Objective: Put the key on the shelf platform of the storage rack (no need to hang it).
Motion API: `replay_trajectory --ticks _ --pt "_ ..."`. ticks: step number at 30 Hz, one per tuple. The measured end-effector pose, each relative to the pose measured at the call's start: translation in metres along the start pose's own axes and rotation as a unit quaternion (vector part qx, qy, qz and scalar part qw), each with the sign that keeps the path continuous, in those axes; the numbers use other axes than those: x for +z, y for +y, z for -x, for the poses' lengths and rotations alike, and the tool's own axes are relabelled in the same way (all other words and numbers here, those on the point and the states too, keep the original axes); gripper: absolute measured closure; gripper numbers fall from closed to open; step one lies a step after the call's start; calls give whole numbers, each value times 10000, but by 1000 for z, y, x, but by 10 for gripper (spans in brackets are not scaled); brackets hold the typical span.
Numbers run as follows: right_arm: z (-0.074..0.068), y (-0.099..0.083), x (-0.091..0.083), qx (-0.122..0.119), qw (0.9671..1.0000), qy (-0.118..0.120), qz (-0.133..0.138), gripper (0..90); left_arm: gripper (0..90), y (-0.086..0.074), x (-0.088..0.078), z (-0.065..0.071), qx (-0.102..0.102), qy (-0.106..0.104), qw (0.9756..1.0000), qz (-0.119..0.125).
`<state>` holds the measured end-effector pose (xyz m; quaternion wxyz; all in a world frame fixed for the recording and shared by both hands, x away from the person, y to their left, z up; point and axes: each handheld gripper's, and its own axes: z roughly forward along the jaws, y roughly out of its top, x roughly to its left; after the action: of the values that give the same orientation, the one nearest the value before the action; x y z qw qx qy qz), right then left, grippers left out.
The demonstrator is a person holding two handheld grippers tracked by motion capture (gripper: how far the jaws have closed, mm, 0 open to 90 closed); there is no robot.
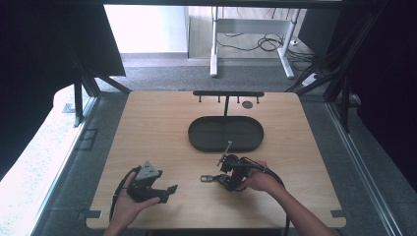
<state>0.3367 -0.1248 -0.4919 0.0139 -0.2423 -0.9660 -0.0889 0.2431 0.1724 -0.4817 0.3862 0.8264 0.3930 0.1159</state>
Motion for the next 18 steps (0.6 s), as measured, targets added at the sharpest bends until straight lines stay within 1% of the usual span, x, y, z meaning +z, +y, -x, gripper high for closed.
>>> replay_trajectory --ticks 1,3,4,5,6,8,9,10,11,13,15,18 --pt "0 0 -7 18 10000 -5 78 492 234 0 0 0 11 11 10000 -21" --pt "0 1 -13 -20 9999 -26 140 492 234 0 0 0 6 6 10000 -19" --pt "0 1 -16 -6 9999 5 157 492 234 0 0 0 7 6 10000 -9" --pt "0 1 -16 -6 9999 5 157 492 234 0 0 0 7 6 10000 -9" --pt "-2 2 -22 -6 9999 9 150 492 234 0 0 0 5 4 10000 7" --pt "-3 2 -24 -17 9999 -15 160 493 234 0 -1 0 5 7 10000 10" --pt "-3 2 -28 -62 9998 -40 173 493 234 0 -2 0 3 8 10000 24" --pt "-3 2 -28 -62 9998 -40 173 493 234 0 -2 0 7 11 10000 27" --pt "-4 3 -33 -61 9998 -43 191 493 234 1 -2 0 4 14 10000 33" --pt "-4 3 -34 -72 9998 -48 197 493 234 1 -3 0 3 15 10000 32" --pt "-4 3 -43 -108 9996 -69 262 493 234 1 -3 -1 1 10 10000 31" --pt "-5 5 -51 -129 9994 -126 291 494 234 1 -3 -1 7 5 10000 35"
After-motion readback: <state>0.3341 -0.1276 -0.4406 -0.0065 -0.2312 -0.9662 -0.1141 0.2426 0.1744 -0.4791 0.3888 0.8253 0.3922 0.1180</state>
